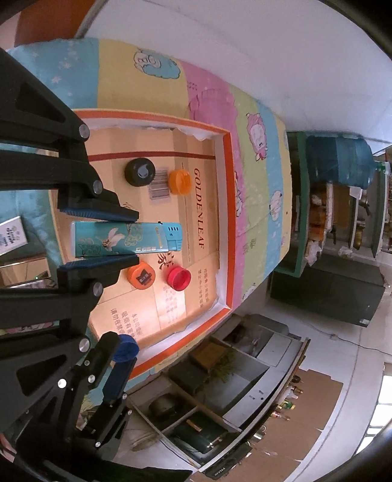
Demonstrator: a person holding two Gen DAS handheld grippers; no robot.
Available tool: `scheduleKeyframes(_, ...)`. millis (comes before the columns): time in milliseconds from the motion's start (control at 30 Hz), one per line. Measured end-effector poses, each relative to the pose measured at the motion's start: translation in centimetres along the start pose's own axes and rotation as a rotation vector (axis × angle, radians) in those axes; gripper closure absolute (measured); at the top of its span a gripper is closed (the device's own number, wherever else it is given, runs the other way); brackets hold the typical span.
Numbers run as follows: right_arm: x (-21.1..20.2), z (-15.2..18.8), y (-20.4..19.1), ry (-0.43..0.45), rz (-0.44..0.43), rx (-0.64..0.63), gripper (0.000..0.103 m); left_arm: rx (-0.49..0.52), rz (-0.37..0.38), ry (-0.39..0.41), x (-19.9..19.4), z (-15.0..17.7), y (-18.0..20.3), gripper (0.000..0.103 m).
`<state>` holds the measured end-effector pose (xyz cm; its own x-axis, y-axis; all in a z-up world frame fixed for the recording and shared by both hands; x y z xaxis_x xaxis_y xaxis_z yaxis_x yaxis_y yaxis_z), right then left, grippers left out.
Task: Organize rigid objects
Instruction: 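Carry the blue lighter with the left tool while the right tool carries the blue cap into the lid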
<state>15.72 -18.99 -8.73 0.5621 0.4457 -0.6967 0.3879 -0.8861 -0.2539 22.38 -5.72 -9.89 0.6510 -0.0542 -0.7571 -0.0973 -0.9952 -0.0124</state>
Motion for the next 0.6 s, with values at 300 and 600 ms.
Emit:
scheduleKeyframes(300, 1.5, -1.1, 2.2, -0.004, 0.003, 0.014, 0.072, 0.015, -0.005, -0.021, 2.1, -0.8, 0.8, 0.081)
scheduleKeyframes(600, 2.8, -2.2, 3.5, -0.007, 0.007, 0.005, 0.072, 0.035, -0.022, -0.026, 3.9, -1.8, 1.4, 0.081)
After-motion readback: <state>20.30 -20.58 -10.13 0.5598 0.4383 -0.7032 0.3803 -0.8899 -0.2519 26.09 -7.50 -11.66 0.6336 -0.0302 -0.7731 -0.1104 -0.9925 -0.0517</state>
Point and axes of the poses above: each gripper's, at about its wrist camera, not at the fingertips, and x roughly the way its jaws point, y to its right, z to its underside, the point moved 6 cm from there along x, roughly the way its jaws point, and after that the axes turned 14 degrees about -z, right-handed, at the moved point
